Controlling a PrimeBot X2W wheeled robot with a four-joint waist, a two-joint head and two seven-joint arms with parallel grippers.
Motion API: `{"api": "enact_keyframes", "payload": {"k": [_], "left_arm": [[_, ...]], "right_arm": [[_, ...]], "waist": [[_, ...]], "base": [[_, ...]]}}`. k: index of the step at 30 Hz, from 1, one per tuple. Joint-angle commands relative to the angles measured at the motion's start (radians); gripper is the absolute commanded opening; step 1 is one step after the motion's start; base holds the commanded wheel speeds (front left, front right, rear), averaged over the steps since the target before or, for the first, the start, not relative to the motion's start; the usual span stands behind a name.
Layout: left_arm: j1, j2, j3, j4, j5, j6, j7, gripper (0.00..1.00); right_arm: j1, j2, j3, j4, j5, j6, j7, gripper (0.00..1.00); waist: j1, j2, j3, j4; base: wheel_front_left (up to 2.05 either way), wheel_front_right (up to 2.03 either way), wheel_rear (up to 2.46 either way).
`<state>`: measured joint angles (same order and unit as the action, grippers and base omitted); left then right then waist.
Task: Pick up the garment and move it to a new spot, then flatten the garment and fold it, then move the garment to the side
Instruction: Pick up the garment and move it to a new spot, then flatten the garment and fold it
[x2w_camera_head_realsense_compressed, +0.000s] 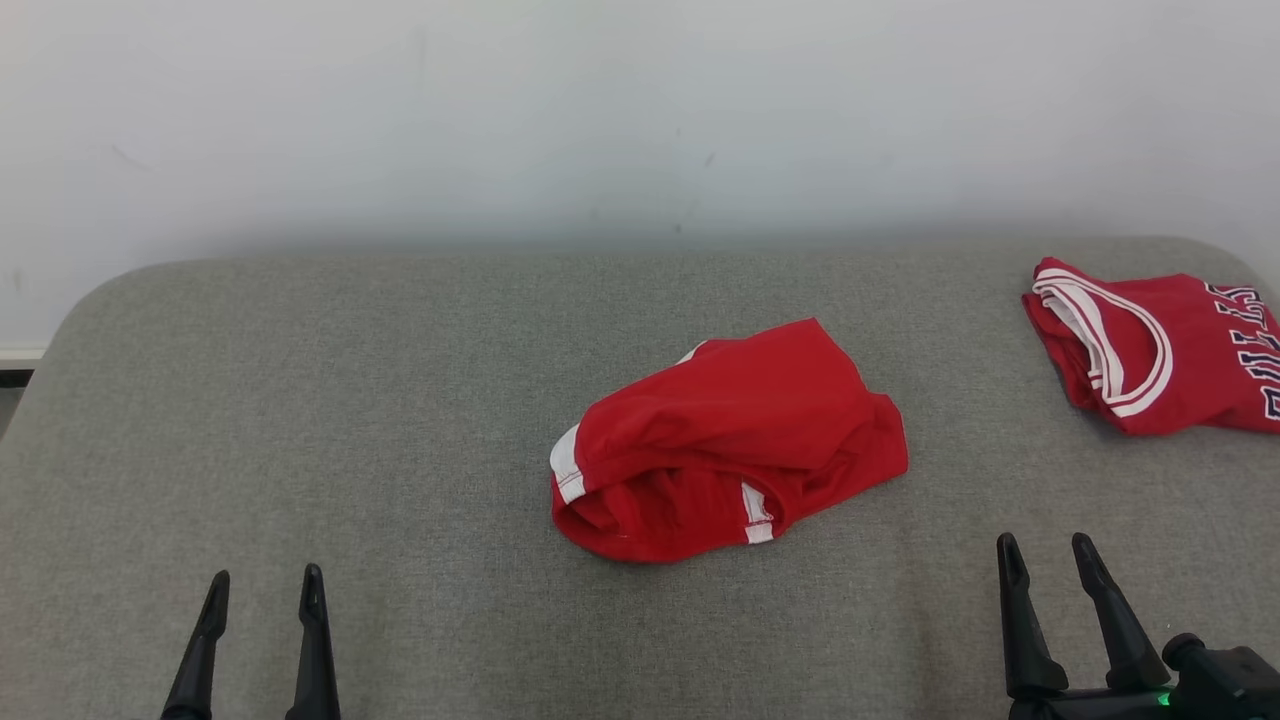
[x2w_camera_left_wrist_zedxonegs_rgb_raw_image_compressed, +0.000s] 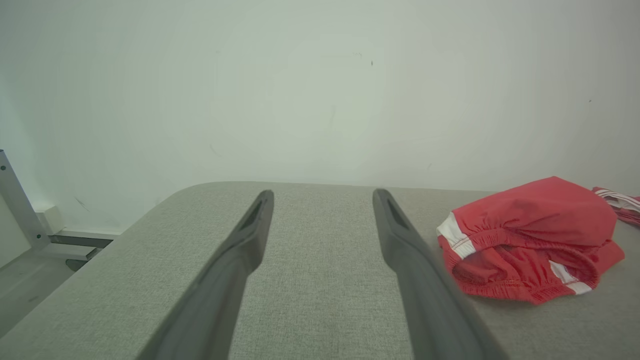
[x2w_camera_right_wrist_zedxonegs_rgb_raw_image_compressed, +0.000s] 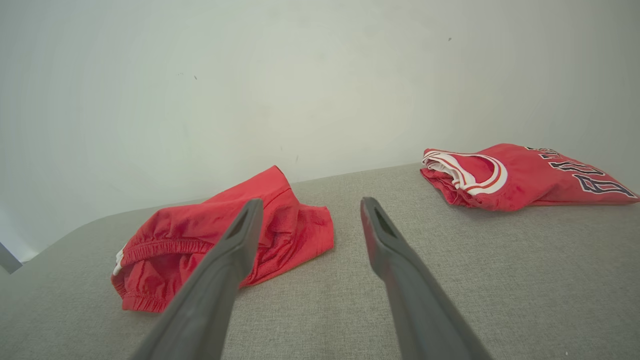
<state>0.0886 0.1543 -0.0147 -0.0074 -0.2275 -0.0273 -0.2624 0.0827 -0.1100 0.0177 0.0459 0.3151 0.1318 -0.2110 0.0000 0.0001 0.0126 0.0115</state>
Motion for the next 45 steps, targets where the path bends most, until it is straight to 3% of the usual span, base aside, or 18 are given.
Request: {"api": "enact_keyframes", "payload": {"k": [1,25,33,45], "left_arm": [[0.012,-0.005,0.005,0.001,0.007,-0.004,-0.003,1.0],[-0.011,-0.045,0.039,0.023,0.073,-0.058,-0.003,1.0],[-0.143,-0.053,-0.097,0.073,0.099,-0.09,-0.003,1.0],[-0.39,-0.045,-0.341,0.225,0.09,-0.103,0.002,1.0]], "right_arm": [[0.007,-0.002,0.001,0.0,0.001,-0.003,-0.002,1.0],[-0.002,0.002,0.004,0.014,0.0,-0.003,-0.008,1.0],[-0.021,-0.005,0.019,0.011,0.007,-0.003,-0.009,1.0],[-0.08,0.007,0.043,0.034,0.024,-0.003,-0.028,1.0]], "waist": [[0.0,-0.0001,0.001,0.001],[0.0,-0.0001,-0.003,-0.001],[0.0,-0.0001,0.023,-0.04],[0.0,-0.0001,0.136,-0.176]], "base": [[0.0,0.0,0.0],[0.0,0.0,0.0],[0.0,0.0,0.0],[0.0,0.0,0.0]]}}
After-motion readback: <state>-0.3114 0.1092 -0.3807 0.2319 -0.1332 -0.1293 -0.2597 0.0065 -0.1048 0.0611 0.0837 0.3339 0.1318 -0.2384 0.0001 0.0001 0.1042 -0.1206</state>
